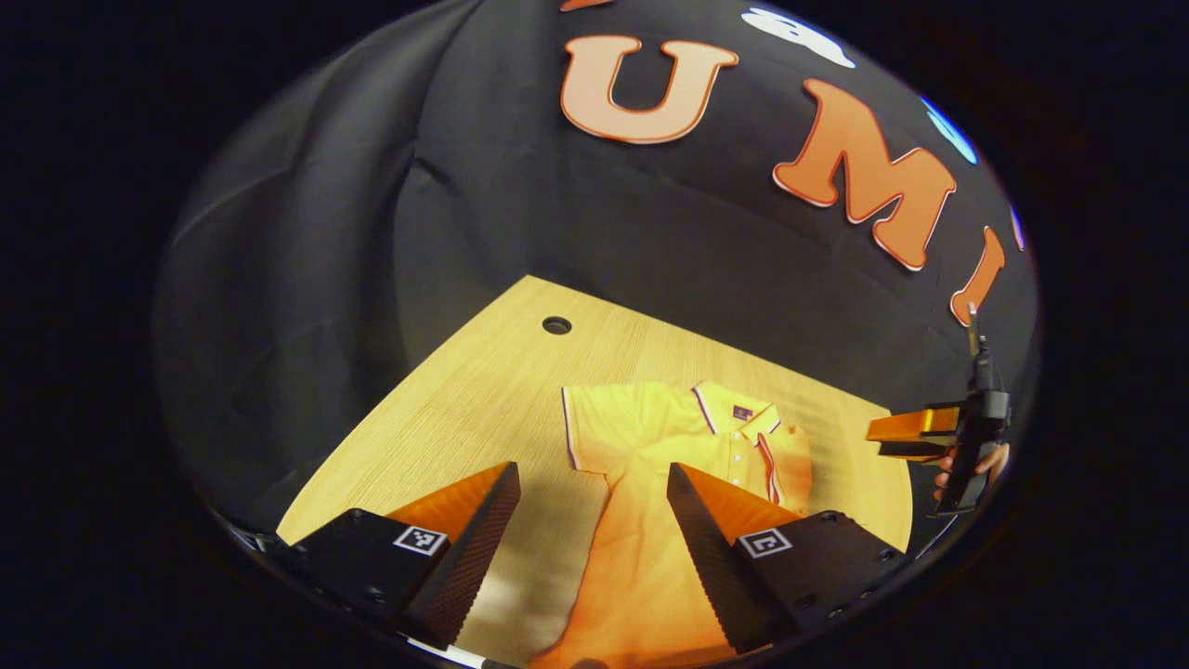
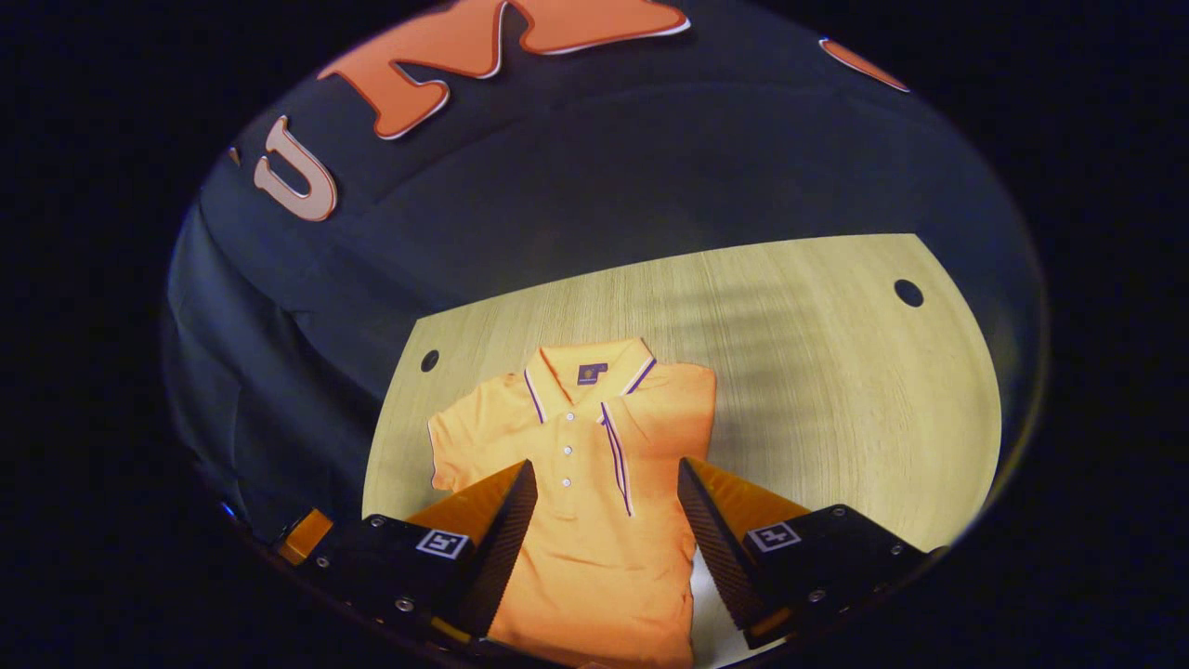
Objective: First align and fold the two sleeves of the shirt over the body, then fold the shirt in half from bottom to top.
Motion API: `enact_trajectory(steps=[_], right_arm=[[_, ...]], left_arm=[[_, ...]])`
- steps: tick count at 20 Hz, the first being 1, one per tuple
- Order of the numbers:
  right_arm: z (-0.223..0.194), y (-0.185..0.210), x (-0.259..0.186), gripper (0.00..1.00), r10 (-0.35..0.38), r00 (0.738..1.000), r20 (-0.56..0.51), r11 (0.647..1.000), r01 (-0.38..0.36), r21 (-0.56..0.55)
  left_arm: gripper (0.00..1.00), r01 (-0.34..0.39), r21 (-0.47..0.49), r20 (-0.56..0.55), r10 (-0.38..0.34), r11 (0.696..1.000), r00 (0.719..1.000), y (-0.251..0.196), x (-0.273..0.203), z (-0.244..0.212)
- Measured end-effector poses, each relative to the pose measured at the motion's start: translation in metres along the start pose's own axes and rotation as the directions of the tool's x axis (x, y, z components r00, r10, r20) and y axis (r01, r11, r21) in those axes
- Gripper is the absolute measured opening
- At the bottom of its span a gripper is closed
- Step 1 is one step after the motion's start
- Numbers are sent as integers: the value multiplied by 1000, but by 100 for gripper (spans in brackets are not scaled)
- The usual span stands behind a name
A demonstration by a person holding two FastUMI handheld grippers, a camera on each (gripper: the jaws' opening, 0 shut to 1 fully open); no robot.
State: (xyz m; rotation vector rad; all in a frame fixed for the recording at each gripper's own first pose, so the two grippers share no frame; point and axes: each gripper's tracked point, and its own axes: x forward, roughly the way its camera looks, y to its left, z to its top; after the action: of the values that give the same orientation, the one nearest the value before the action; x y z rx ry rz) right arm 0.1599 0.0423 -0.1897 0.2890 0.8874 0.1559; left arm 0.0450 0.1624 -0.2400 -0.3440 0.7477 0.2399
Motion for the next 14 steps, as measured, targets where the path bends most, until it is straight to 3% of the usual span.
enact_trajectory(steps=[5, 9, 14], right_arm=[[-8, 17, -59, 97, -57, 982, 182, 998, 53, 24], [-24, 18, -104, 98, -157, 936, 316, 988, 153, 38], [-59, 17, -156, 98, -259, 892, 371, 965, 255, 60]], left_arm=[[98, 102, 14, -205, -97, 995, 974, 3, 71, 12], [97, 172, 45, -378, -142, 984, 915, -8, 124, 7], [97, 179, 39, -531, -131, 983, 837, -10, 174, -9]])
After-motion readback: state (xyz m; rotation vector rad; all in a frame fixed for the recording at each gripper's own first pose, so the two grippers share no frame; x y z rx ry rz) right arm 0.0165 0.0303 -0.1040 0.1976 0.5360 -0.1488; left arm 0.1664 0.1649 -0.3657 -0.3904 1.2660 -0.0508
